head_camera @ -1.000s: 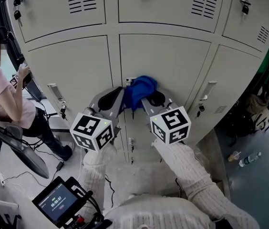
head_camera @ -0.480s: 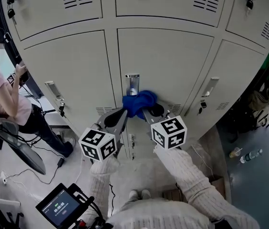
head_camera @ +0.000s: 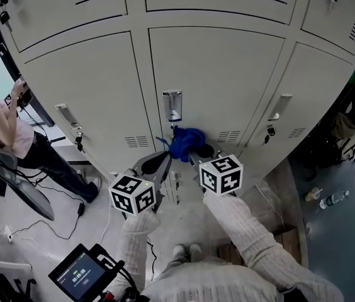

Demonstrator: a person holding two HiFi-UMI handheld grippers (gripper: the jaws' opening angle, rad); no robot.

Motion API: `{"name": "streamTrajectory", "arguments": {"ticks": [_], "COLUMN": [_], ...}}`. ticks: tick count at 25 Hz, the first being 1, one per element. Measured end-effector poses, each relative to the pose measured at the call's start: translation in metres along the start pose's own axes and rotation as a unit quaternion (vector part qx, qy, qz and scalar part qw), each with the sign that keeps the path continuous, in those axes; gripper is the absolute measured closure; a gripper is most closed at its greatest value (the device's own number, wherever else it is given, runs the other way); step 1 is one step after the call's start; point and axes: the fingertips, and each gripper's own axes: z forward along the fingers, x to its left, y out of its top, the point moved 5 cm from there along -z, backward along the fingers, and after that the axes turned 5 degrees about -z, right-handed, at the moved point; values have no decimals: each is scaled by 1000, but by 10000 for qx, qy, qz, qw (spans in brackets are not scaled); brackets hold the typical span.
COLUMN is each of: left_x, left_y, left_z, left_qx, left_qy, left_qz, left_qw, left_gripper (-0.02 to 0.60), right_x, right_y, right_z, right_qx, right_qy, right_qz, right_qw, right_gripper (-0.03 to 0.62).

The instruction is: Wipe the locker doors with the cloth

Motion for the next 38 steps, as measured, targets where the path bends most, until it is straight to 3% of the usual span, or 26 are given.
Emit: {"name": "streamTrajectory", "arguments": {"ticks": [4, 13, 16, 20, 25, 31, 33, 38], "left_x": [1, -14, -22, -46, -74, -99, -104, -106], "left_y": [-9, -4, 16, 57, 108, 161, 169, 187], "left_z": [2, 14, 15, 18, 22, 25, 23, 23], "left_qx": [169, 302, 177, -104, -472, -1065, -1152, -1312], "left_qy": [-51, -276, -350, -609, -794, -849, -887, -948], "left_qz": [-42, 104, 273, 716, 1363, 1927, 1998, 2104], "left_qw": [9998, 9991, 9989, 9955, 9863, 9717, 9690, 9641], "left_gripper": [581, 581, 581, 581, 581, 581, 581, 581], "right_x": [-2, -2, -2, -7, -11, -21, -21, -22], "right_y": [-24, -24, -2, 56, 148, 250, 271, 294], "right_z": [7, 3, -18, -51, -86, -111, -114, -105], "right_qx": [372, 575, 334, -44, -624, -1358, -1445, -1353], "right_qy": [75, 327, 370, 230, -270, -1133, -1286, -1346], "right_qz": [375, 438, 140, -781, -2138, -3030, -3226, -3491], "right_qw": [9986, 9968, 9987, 9967, 9745, 9364, 9266, 9175], "right_gripper": [548, 546, 546, 546, 546, 546, 546, 545]}}
